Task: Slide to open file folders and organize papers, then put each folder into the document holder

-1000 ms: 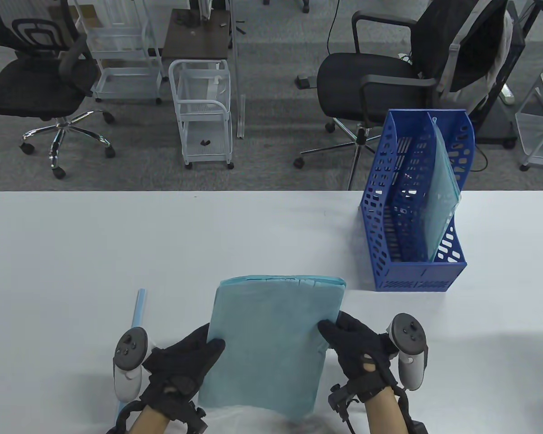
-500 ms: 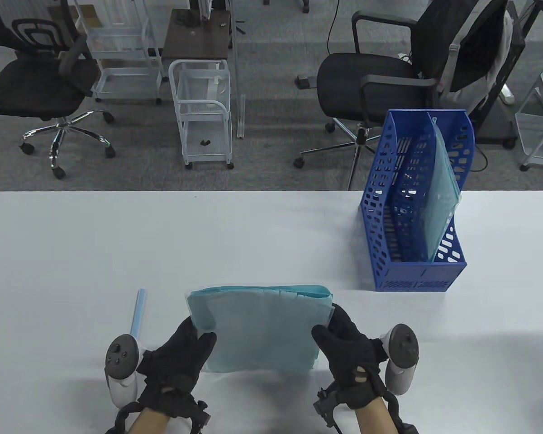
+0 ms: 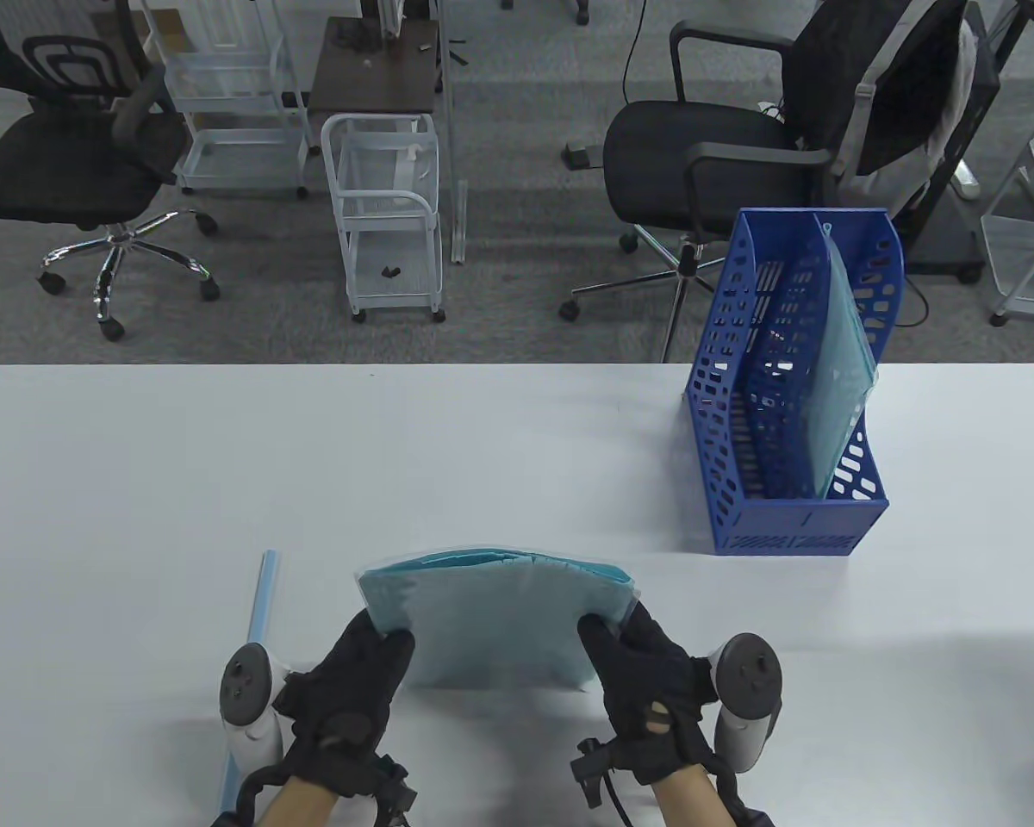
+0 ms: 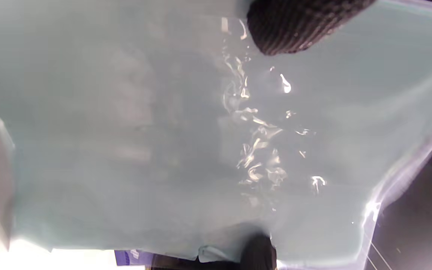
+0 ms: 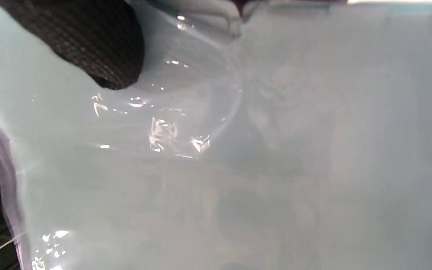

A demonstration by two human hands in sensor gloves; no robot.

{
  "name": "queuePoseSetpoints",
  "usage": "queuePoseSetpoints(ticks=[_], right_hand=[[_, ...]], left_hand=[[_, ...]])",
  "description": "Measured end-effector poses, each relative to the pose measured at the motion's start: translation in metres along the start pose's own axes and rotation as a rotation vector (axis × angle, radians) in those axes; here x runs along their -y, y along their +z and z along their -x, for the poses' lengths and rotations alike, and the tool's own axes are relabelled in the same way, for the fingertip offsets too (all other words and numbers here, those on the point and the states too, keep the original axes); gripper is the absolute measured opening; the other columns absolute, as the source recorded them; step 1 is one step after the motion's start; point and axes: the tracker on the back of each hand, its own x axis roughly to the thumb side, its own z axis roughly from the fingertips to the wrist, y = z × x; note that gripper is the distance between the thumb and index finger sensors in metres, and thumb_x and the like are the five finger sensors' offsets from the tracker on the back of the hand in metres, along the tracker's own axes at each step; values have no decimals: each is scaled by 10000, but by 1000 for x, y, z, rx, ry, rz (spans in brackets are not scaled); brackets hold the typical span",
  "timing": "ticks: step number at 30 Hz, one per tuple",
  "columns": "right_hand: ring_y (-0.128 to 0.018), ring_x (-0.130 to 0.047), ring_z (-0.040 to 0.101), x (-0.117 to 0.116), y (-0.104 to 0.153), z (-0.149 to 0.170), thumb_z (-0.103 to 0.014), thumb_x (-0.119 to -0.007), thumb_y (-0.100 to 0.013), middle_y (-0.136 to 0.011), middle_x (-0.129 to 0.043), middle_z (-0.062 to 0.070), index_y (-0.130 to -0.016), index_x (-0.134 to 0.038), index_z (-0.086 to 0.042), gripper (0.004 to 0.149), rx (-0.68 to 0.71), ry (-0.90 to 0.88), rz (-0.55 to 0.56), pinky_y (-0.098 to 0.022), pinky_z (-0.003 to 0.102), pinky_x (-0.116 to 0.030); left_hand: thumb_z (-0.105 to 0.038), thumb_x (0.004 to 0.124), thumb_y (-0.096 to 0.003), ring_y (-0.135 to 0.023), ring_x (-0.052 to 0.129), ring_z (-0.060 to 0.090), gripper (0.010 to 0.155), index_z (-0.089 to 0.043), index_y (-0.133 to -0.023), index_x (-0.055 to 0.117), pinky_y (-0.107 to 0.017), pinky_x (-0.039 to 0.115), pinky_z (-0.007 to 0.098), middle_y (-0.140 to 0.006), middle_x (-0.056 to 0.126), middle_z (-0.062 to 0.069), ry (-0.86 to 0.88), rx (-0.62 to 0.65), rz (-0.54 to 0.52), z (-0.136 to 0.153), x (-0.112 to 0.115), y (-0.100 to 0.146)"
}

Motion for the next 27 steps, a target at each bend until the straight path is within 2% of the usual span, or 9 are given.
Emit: queuePoseSetpoints(ticks=[3, 7, 9, 11, 14, 20, 23, 27], right_hand=[[-856, -876, 226, -3, 1, -7, -515, -803, -448, -902, -872, -101, -883, -742, -363, 465, 80, 5, -49, -736, 518, -676], [-957, -726, 305, 0, -2, 2, -564, -818, -427, -1034, -711, -56, -982, -598, -331, 641, 30, -18, -38, -741, 601, -552], [-948, -721, 322, -2, -2, 10, -547, -824, -424, -1027, -715, -38, -979, -604, -313, 641, -25, -26, 8, -729, 606, -547], [-933, -752, 302, -5, -1, 11, -505, -812, -441, -1000, -748, -43, -959, -634, -317, 578, -27, -16, 6, -731, 593, -557], [-866, -863, 239, -8, 0, 7, -430, -783, -462, -913, -853, -84, -891, -723, -348, 441, 8, 68, 31, -733, 544, -634], [-806, -911, 249, -5, -2, 8, -402, -784, -461, -875, -883, -64, -876, -748, -327, 423, -1, 2, -4, -695, 512, -732], [-759, -944, 274, 4, -5, 5, -377, -808, -454, -842, -917, -28, -863, -782, -294, 419, -33, -1, 25, -630, 516, -797], [-557, -1039, 235, 13, -7, 4, -355, -866, -416, -734, -999, 17, -817, -857, -242, 416, -68, 38, 73, -489, 475, -891]], left_hand=[[-377, 809, -483, -959, 837, 286, 481, -314, -959, 786, -791, 548, 629, -985, 844, -26, 32, 49, 24, -5, 2, 0], [-409, 827, -473, -1028, 759, 286, 572, -336, -1025, 696, -807, 485, 641, -1067, 759, -34, -21, -4, -43, -1, -5, 1], [-412, 809, -483, -1028, 747, 300, 579, -330, -1038, 668, -802, 476, 648, -1075, 739, -21, -55, -54, -49, 4, -5, 0], [-414, 805, -484, -1017, 757, 302, 569, -324, -1030, 675, -799, 480, 651, -1064, 748, -16, -59, -39, -46, 4, -3, 0], [-386, 764, -495, -956, 826, 295, 487, -309, -975, 744, -786, 536, 640, -1001, 815, -18, -48, -14, -71, 5, 1, -2], [-378, 737, -501, -822, 952, 293, 447, -283, -934, 792, -692, 724, 580, -917, 886, 0, -24, -52, -86, 7, -3, -2], [-372, 741, -499, -739, 996, 306, 445, -248, -920, 816, -634, 786, 553, -864, 921, 36, -85, -64, -83, -1, -7, -1], [-380, 749, -491, -608, 1066, 281, 452, -218, -901, 847, -546, 861, 516, -788, 972, 62, -119, -111, -75, -5, -11, -1]])
